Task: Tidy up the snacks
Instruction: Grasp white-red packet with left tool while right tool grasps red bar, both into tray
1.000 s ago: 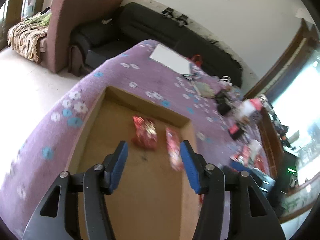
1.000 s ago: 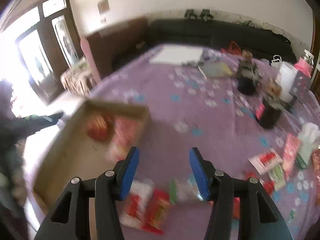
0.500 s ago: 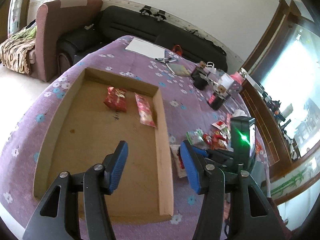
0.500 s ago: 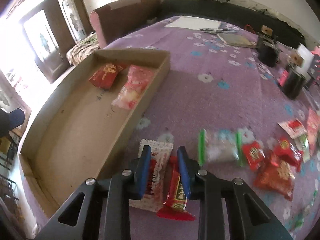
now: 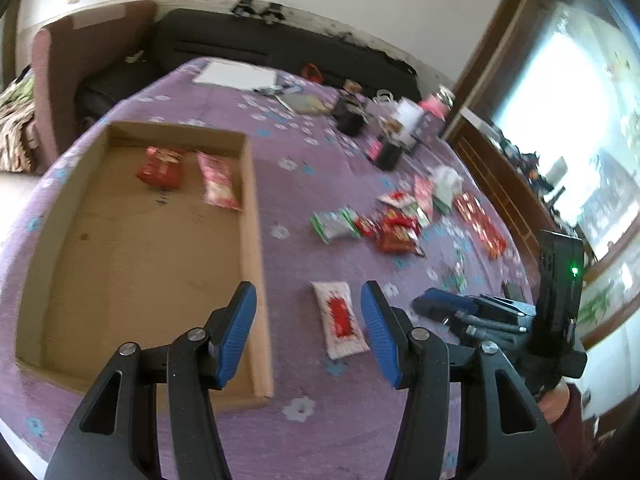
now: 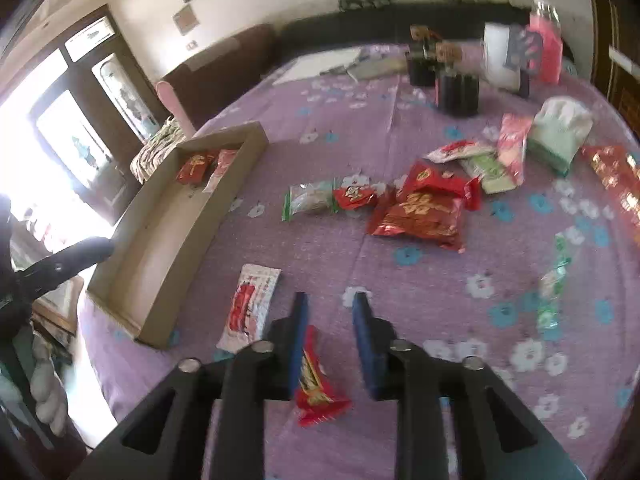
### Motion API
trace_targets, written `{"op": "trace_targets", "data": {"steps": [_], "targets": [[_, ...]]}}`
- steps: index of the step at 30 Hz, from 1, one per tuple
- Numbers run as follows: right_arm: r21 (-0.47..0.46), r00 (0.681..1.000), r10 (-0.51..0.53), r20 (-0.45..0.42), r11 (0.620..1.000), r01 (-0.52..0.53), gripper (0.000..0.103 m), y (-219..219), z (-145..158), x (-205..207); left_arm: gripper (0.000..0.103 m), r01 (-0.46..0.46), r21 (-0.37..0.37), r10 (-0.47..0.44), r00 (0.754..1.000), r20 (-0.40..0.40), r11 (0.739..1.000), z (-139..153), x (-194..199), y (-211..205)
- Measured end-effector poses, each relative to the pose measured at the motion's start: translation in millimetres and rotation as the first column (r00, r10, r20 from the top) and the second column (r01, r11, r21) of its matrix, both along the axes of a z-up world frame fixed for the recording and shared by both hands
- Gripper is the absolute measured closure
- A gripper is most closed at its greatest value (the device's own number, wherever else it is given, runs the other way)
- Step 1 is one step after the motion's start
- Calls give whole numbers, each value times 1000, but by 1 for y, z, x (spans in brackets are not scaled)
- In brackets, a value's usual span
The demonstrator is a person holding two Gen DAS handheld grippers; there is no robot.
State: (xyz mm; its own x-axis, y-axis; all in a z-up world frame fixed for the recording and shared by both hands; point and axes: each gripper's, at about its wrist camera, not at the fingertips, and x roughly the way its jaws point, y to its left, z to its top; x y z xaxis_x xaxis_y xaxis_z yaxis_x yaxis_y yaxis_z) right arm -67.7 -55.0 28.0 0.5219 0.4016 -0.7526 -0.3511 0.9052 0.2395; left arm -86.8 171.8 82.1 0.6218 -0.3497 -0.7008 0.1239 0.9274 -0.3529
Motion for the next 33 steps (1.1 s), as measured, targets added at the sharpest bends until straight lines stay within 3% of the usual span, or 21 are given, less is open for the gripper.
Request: {"op": "trace_targets", "data": {"steps": [3,6,8,9,13,20,21,23,27,33], "targets": [[-54,996,85,-16,995,-85,60,17,-14,-10,50,34,-16,-35,998,-50,999,-11,7,-17],[-149,994,112,0,983,-111,57,34,-30,-16,50,54,1,-54,995,-86,999,-21,13,-37],[-182,993,112,36,978,-103,65,38,-32,-22,50,72,31,-68,991,-112,997,-29,19,-50],[-205,994,97,43,975,-86,84,37,-31,-24,50,77,44,-71,990,-123,996,-32,21,-55],[-188,998,41,41,982,-33,83,16,-33,-25,50,95,104,-79,986,-146,990,-45,29,-74],[-147,999,-21,45,989,28,83,-21,-32,-32,50,79,285,-38,989,-145,955,-66,41,-94],[-142,999,-26,43,989,32,83,-25,-32,-33,55,78,315,-38,991,-132,946,-67,40,-97],[-131,998,-37,43,990,42,83,-30,-32,-34,77,74,368,-42,995,-94,927,-67,38,-104],[-122,998,-46,42,991,51,83,-33,-31,-34,78,81,327,-50,994,-102,942,-64,36,-103],[-89,997,-52,55,994,56,83,-36,-20,-37,78,88,162,-76,994,-83,983,-35,26,-75]]}}
